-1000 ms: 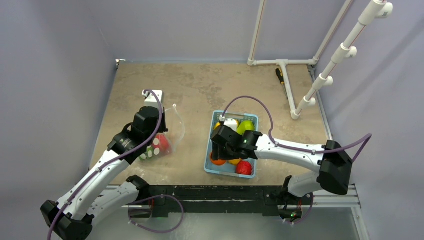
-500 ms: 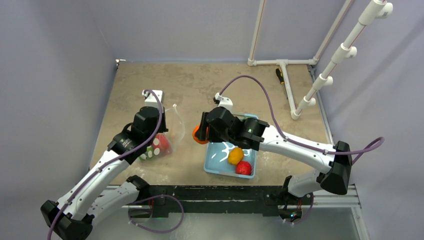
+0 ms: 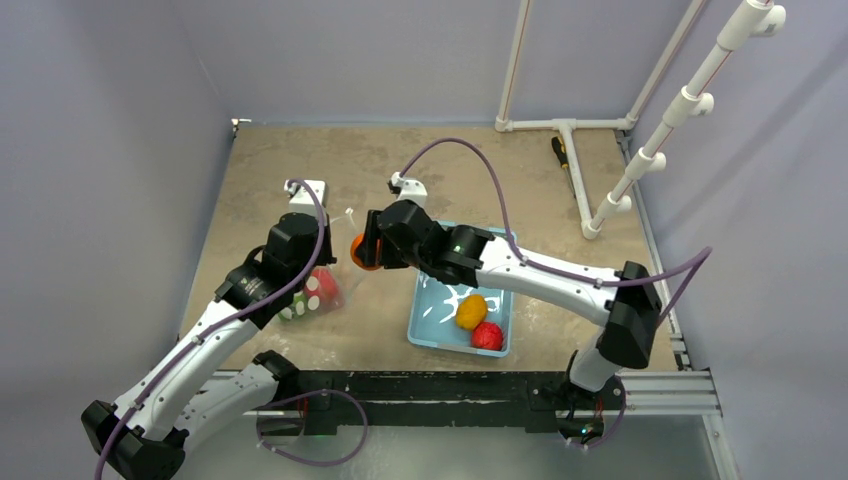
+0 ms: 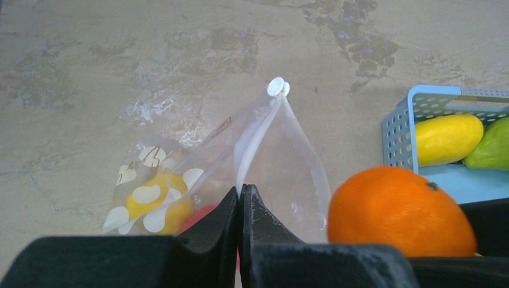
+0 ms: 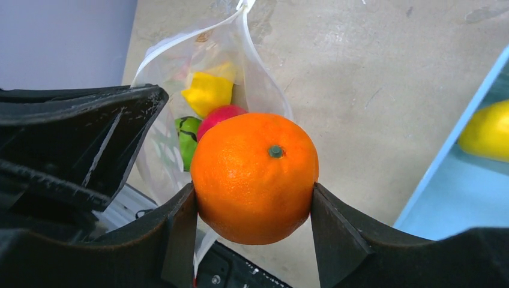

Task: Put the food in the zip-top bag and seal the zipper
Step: Place the fake fruit in the zipper food storage bag, then pick up the fake fruit from the bin.

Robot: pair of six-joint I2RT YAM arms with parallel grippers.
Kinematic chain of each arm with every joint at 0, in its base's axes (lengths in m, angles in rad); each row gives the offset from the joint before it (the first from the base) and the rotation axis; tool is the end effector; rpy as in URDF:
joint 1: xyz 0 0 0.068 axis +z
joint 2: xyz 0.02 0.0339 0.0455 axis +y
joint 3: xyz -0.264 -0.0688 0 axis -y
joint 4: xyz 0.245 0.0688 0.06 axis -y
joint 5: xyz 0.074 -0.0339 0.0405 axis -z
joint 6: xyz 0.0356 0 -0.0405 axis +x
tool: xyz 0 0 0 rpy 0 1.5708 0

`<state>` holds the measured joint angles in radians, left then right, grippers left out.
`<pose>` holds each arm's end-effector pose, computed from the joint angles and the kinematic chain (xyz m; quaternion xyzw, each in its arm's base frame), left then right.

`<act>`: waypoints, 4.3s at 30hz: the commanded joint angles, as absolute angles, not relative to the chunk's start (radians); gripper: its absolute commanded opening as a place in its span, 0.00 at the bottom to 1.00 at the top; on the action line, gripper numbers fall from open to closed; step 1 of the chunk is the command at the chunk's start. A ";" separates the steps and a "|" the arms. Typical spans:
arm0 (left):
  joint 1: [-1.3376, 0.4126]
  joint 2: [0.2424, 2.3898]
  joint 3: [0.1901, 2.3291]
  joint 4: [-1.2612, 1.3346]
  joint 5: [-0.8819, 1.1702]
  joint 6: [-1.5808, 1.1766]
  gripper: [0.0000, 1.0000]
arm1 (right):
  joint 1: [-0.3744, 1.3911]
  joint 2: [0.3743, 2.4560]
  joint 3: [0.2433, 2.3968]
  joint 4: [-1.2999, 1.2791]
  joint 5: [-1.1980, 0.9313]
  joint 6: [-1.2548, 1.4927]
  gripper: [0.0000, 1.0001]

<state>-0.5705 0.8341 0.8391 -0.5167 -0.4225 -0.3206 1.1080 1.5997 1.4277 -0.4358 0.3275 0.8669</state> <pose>0.1595 -0.0850 0.3181 0.0001 0.8505 -0.0496 0.5237 0.1744 0.3239 0.3331 -0.0302 0.8772 0.3018 0.3723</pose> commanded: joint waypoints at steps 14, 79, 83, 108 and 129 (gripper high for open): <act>-0.572 0.816 0.839 -0.480 -0.425 -0.304 0.00 | 1.088 1.838 1.594 -0.214 0.267 0.743 0.44; -0.571 0.841 0.840 -0.474 -0.412 -0.298 0.00 | 1.076 1.336 1.017 -0.789 0.487 1.175 0.85; -0.570 0.839 0.839 -0.474 -0.410 -0.298 0.00 | 1.073 1.350 0.989 -0.790 0.491 1.186 0.84; -0.571 0.838 0.839 -0.472 -0.397 -0.295 0.00 | 1.026 1.479 0.916 -0.731 0.458 1.177 0.86; -0.571 0.839 0.839 -0.471 -0.403 -0.295 0.00 | 1.002 1.452 1.106 -0.739 0.500 1.110 0.27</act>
